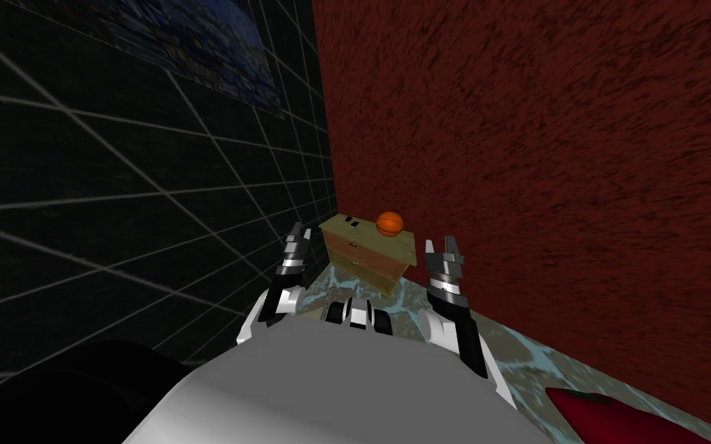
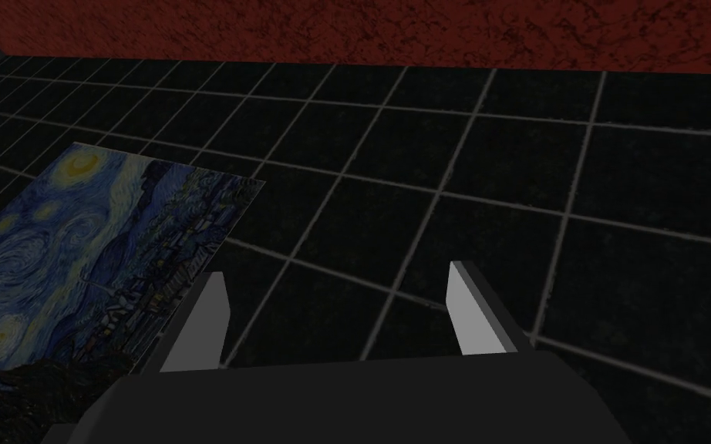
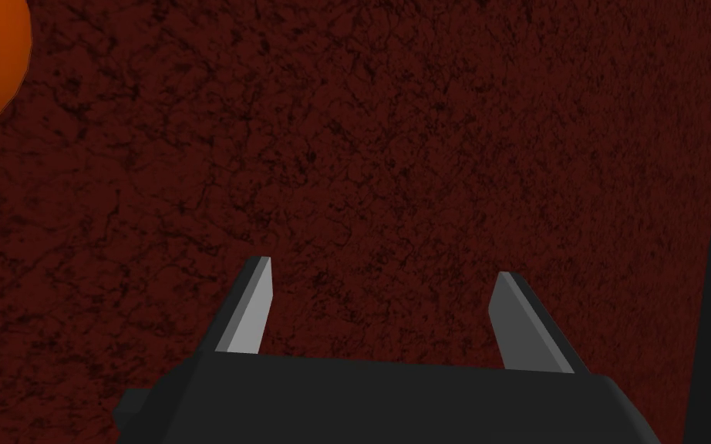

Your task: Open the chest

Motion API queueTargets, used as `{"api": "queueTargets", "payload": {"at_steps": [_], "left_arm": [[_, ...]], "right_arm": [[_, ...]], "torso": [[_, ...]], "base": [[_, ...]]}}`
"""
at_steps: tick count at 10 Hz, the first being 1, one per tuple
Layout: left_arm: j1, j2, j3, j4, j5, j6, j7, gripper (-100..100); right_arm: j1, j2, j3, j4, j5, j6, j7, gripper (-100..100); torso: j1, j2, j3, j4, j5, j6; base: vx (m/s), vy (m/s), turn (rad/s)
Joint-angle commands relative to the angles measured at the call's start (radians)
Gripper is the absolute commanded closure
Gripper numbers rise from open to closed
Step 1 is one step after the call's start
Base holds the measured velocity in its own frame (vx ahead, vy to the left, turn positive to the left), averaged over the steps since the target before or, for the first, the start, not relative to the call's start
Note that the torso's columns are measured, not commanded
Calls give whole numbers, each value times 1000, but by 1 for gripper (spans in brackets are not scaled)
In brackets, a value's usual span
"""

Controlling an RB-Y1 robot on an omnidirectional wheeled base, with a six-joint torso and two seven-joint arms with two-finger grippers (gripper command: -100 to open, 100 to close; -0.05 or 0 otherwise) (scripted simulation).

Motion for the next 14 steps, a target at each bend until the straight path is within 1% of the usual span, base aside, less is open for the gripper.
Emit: {"api": "queueTargets", "payload": {"at_steps": [1, 5, 6, 8, 9, 11, 12, 13, 14], "left_arm": [[-10, 53, -1, 58, 5, -35, -20, -100], [-31, 98, -2, 184, 19, -114, -69, -100], [-31, 98, -2, 193, 19, -114, -69, -100], [-45, 110, -2, 266, 29, -165, -101, -100], [-45, 110, -2, 278, 29, -165, -101, -100], [-59, 117, -2, 351, 41, -220, -137, -100], [-59, 117, -2, 369, 41, -220, -137, -100], [-67, 119, -2, 402, 46, -250, -155, -100], [-67, 119, -2, 416, 46, -250, -155, -100]], "right_arm": [[0, 0, 0, 0, 0, 0, 0, 0], [0, 0, 0, 0, 0, 0, 0, 0], [0, 0, 0, 0, 0, 0, 0, 0], [0, 0, 0, 0, 0, 0, 0, 0], [0, 0, 0, 0, 0, 0, 0, 0], [0, 0, 0, 0, 0, 0, 0, 0], [0, 0, 0, 0, 0, 0, 0, 0], [0, 0, 0, 0, 0, 0, 0, 0], [0, 0, 0, 0, 0, 0, 0, 0]], "torso": [[0, 9, -20, 10, 0, 0], [0, 13, -25, 14, 0, 0], [0, 13, -25, 14, 0, 0], [0, 14, -24, 14, 0, 0], [0, 13, -25, 14, 0, 0], [0, 14, -24, 14, 0, 0], [0, 13, -25, 14, 0, 0], [0, 14, -25, 14, 0, -1], [0, 14, -24, 14, 0, 0]], "base": [[35, 2, -45], [45, -2, -95], [37, 0, -41], [45, 4, -107], [42, 5, -49], [48, 1, -107], [47, 0, -47], [44, 5, -86], [35, 5, -50]]}}
